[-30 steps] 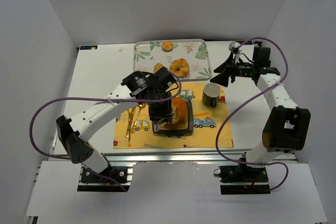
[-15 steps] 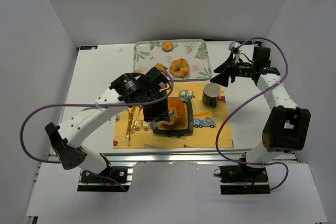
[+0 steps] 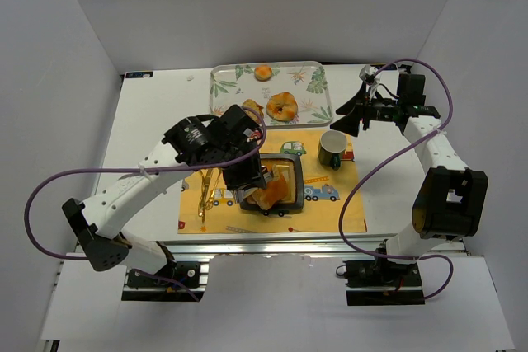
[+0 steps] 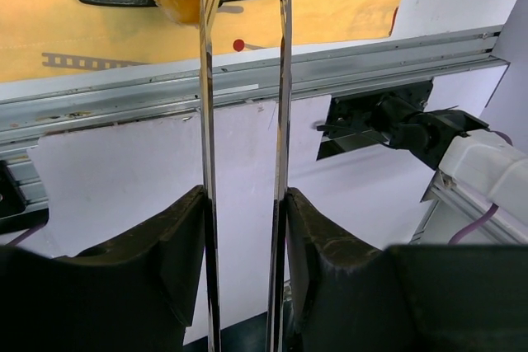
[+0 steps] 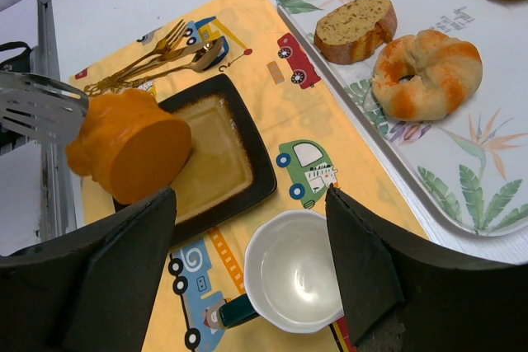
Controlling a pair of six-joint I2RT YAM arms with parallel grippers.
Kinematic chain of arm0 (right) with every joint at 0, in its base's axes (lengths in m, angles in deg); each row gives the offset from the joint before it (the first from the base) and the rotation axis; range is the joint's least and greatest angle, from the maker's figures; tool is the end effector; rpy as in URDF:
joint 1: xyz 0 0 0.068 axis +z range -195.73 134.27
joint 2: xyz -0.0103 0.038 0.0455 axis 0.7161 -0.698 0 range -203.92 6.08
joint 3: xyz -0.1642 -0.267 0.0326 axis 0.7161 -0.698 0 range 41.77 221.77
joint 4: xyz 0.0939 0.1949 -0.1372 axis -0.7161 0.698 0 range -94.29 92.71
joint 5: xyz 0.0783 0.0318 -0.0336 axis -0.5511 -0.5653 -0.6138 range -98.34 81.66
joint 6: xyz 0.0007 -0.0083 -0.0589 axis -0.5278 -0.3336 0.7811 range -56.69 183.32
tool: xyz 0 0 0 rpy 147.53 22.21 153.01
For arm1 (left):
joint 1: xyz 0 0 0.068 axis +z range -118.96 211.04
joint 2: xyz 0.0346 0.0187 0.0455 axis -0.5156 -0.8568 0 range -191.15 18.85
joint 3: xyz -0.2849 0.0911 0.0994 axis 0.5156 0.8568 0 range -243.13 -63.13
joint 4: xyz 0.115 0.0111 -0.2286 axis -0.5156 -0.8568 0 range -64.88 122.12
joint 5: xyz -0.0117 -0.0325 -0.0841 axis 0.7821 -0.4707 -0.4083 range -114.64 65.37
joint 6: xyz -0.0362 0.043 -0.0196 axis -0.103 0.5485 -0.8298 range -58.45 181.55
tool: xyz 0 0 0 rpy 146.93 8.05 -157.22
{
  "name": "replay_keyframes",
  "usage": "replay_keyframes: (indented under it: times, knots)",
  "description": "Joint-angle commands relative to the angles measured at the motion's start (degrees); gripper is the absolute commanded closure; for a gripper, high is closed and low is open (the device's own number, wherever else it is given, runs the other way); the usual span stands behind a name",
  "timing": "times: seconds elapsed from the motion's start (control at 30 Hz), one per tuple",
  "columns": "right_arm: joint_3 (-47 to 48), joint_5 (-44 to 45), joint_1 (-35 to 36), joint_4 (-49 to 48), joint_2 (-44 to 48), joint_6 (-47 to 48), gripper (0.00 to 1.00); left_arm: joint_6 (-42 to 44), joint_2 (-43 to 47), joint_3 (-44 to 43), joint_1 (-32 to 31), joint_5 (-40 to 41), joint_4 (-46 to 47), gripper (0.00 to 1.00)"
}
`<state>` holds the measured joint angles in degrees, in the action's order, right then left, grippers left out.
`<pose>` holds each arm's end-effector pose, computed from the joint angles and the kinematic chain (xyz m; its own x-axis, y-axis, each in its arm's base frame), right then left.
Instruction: Place the bread
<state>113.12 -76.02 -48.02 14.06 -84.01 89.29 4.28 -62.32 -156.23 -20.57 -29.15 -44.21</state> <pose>0.3401 0.0268 0.3464 -0.2253 -0.1574 -0.9615 -0.9132 0.3782 0.1521 0.1496 -0.1944 0.4197 -0.9779 -0.1162 -0.1739 -0.0372 0.9150 -0.4018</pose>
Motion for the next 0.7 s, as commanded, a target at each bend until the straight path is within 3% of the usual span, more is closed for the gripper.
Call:
replay_keyframes:
  times: [0.0,0.17,0.37,0.47,0.57,0.6,0.67]
  knots:
    - [0.89,-1.23,-0.26,0.11,1.23,0.74,0.22,-0.99,3.12,-0.07,-0.15,-0.58,1.10,0.50]
    - [0.89,-1.23,-0.26,0.11,1.23,0.74,0.22,-1.61,3.03,-1.99,-0.15,-0.15,1.89,0.57]
    - [1.16,-1.31,-0.26,0.11,0.96,0.65,0.22,-2.14,3.03,-5.33,0.28,7.22,5.84,0.78]
    - [1.16,-1.23,-0.26,0.11,0.87,0.57,0.22,1.10,4.43,-3.07,4.14,13.46,11.88,0.89]
    - [0.98,-1.58,0.00,0.20,0.44,0.48,0.22,9.88,6.80,4.39,12.30,17.86,21.27,0.95]
    - [0.98,-1.66,0.09,0.28,0.35,0.57,0.22,15.38,7.25,10.68,19.11,18.13,24.10,0.96]
    - [1.07,-1.40,0.35,0.54,0.43,1.09,0.22,21.30,9.09,17.04,25.92,18.05,33.99,0.97]
